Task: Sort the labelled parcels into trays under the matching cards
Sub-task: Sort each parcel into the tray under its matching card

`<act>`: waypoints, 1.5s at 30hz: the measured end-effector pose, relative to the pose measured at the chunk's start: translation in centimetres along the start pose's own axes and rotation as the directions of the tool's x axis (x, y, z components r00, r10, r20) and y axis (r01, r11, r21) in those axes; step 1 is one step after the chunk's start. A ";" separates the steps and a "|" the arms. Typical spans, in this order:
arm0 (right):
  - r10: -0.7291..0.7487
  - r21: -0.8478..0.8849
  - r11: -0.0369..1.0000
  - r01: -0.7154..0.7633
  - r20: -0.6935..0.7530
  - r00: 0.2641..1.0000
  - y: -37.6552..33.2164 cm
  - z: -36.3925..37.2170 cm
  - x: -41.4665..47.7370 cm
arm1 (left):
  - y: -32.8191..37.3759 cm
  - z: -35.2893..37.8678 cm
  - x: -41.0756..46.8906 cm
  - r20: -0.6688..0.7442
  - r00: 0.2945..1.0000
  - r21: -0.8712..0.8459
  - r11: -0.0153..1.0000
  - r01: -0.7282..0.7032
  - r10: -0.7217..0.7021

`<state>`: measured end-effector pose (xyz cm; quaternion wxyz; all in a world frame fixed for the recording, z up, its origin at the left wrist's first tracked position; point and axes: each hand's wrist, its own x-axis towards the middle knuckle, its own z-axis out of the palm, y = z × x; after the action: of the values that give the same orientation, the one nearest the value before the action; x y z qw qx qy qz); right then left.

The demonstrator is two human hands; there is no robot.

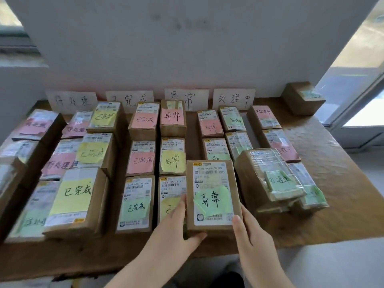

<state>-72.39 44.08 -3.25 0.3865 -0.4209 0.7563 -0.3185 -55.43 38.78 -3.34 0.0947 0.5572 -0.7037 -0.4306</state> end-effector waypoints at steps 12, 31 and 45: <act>0.085 -0.195 0.977 -0.087 -0.018 0.996 4.8 0.3 3.2 | -0.4 4.5 3.3 0.103 0.981 0.104 0.982 0.155 -0.165; -0.519 -0.688 0.583 0.433 0.094 0.849 5.7 1.0 5.5 | 1.3 6.1 4.8 -0.050 0.999 0.383 0.924 0.008 0.012; -0.682 -0.593 0.624 0.509 -0.095 0.726 2.3 -2.0 2.4 | 4.5 2.3 2.5 -0.140 0.951 0.578 0.802 -0.148 0.277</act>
<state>-75.81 43.28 -4.84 0.0014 -0.6831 0.6783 -0.2707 -60.91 37.81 -2.41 0.0513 0.5211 -0.8423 -0.1278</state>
